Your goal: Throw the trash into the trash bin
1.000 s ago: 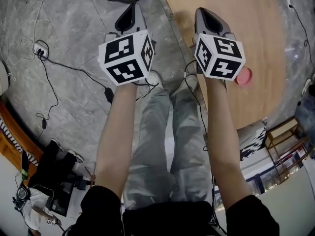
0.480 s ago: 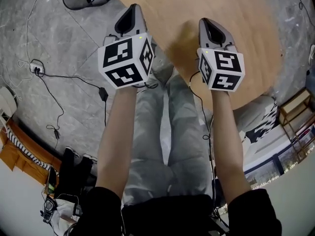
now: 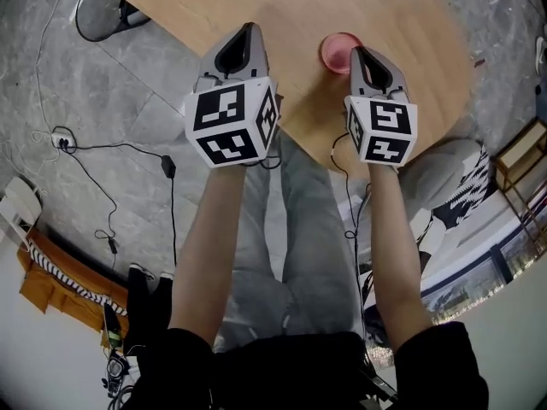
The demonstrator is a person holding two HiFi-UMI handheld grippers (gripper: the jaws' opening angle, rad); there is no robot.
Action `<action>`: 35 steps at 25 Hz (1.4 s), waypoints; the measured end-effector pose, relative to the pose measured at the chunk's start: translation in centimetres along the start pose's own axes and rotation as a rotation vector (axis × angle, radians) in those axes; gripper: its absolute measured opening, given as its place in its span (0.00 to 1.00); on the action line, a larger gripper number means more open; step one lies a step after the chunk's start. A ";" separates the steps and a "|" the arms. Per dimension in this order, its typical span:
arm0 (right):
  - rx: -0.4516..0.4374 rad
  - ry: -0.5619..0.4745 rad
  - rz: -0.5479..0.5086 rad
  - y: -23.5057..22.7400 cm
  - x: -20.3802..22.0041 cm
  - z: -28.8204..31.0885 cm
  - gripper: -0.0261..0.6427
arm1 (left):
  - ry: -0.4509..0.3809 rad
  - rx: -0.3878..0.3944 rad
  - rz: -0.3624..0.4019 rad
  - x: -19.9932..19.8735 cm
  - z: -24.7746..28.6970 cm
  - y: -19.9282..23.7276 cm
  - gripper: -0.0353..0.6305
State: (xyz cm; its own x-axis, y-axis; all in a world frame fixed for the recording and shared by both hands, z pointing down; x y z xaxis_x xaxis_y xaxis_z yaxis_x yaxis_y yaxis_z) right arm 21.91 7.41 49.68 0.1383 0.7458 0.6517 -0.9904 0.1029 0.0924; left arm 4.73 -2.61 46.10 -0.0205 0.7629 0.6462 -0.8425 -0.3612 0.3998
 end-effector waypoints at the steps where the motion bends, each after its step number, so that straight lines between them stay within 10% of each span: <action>1: 0.003 0.010 0.007 -0.5 0.7 -0.2 0.06 | 0.012 0.007 0.006 0.6 0.1 -0.8 0.06; 18: -0.072 0.089 0.200 -1.6 4.4 1.5 0.06 | 0.082 0.026 -0.027 4.4 0.2 -3.2 0.06; 35: -0.254 0.072 0.178 6.6 -1.0 4.1 0.06 | -0.004 -0.091 -0.172 3.0 -3.7 6.6 0.06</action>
State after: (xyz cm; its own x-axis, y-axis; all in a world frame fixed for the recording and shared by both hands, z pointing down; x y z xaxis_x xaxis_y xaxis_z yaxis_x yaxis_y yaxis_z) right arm 15.20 4.69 52.75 -0.0286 0.8108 0.5846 -0.9690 0.1211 -0.2154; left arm -2.85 -0.70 48.29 0.1303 0.8072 0.5758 -0.8785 -0.1753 0.4445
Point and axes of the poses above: the fingertips, and each gripper's own axes: z forward along the fingers, y to its left, x out of its underside, the point moved 4 cm from there along -z, backward along the fingers, and after that the axes turned 10 degrees about -z, right-handed, at the moved point
